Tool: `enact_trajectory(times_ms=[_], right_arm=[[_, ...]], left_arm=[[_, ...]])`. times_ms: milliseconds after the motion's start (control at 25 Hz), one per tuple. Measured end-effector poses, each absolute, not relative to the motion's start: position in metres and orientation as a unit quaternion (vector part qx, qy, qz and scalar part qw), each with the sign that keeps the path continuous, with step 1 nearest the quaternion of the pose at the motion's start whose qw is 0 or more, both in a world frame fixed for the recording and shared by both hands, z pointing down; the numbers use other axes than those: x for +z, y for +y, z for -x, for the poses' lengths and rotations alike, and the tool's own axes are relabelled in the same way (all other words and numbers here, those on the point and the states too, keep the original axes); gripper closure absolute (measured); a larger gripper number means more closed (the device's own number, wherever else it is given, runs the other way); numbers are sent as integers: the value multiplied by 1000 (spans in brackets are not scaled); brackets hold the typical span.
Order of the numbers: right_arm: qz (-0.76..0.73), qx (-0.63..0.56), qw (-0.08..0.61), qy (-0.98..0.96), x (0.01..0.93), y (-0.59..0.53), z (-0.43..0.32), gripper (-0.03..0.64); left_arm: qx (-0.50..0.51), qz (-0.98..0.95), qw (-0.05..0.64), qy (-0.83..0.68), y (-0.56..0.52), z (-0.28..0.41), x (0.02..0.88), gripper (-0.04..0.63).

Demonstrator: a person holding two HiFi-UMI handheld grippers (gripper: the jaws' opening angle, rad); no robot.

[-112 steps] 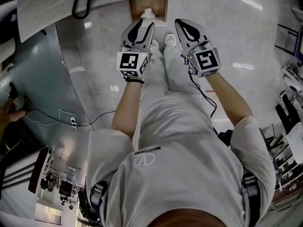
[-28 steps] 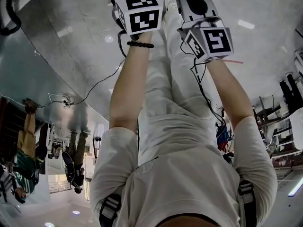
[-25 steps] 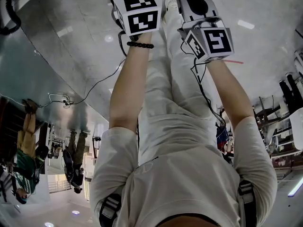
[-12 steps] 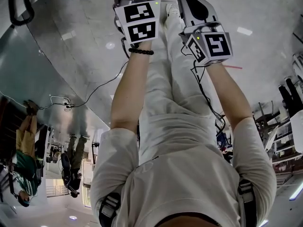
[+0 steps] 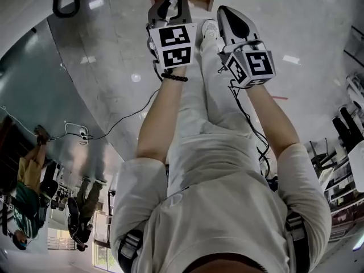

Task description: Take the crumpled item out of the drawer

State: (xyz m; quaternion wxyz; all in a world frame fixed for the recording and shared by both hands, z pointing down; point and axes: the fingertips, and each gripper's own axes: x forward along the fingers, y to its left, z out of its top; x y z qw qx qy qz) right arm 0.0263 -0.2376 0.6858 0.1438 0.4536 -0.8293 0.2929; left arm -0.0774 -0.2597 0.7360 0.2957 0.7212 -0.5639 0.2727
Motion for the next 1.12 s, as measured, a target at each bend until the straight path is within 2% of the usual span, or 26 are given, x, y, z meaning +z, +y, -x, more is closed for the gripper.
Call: enact_trajectory(times_ms=[640, 1120], right_arm=[[-481, 237, 117, -836, 524, -233, -36, 618], [-507, 177, 85, -839, 427, -248, -58, 618]], left_arm=[[218, -728, 240, -604, -246, 116, 562, 517], [158, -757, 152, -615, -241, 139, 431, 517]])
